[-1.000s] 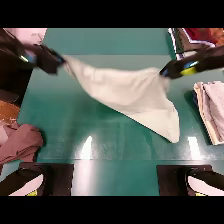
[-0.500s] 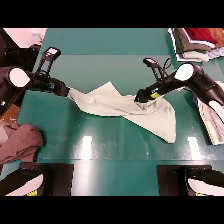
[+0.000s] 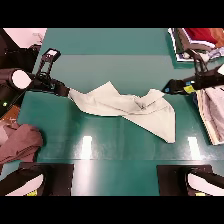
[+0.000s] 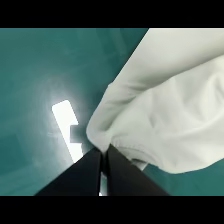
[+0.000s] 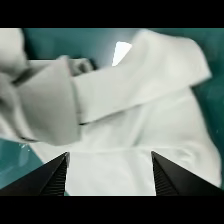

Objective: Fold the shirts.

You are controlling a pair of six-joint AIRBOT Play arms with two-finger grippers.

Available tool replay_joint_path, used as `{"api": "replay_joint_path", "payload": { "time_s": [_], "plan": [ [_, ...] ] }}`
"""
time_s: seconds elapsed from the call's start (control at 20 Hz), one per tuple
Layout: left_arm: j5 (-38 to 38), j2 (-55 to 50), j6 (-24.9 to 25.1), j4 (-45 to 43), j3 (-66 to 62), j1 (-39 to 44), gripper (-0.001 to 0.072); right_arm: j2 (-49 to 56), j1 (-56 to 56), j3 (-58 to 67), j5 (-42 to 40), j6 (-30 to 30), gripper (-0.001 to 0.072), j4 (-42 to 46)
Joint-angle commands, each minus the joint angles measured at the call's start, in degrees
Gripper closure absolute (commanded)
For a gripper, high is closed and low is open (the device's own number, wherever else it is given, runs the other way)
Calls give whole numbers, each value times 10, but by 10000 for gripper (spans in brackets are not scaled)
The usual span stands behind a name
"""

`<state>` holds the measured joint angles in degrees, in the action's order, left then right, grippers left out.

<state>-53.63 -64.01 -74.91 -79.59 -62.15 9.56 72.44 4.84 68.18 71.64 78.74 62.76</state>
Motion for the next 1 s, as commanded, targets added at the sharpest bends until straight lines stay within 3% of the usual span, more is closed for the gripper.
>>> {"api": "replay_joint_path", "payload": {
  "time_s": [0.0, 0.35, 0.65, 0.7, 0.75, 0.8, 0.95],
  "plan": [
    [11, 0, -3, 21, 0, 0, 681, 51, -70, -28, -11, -2, 120, -4],
    [9, 0, -3, 29, 0, 0, 681, 205, -73, 42, -55, -3, 121, -103],
    [11, 0, -3, 29, 0, 0, 681, 268, -23, 106, -60, -3, 164, -105],
    [10, 0, -3, 29, 0, 0, 681, 271, -15, 114, -62, -4, 266, -102],
    [9, 0, -3, 29, 0, 0, 681, 271, -10, 120, -66, -7, 543, -100],
    [9, 0, -4, 29, 0, 0, 681, 271, -10, 129, -64, -13, 696, -101],
    [29, 22, -66, -4, -7, 0, 682, 251, -20, 174, -31, -13, 697, -100]
  ]
}}
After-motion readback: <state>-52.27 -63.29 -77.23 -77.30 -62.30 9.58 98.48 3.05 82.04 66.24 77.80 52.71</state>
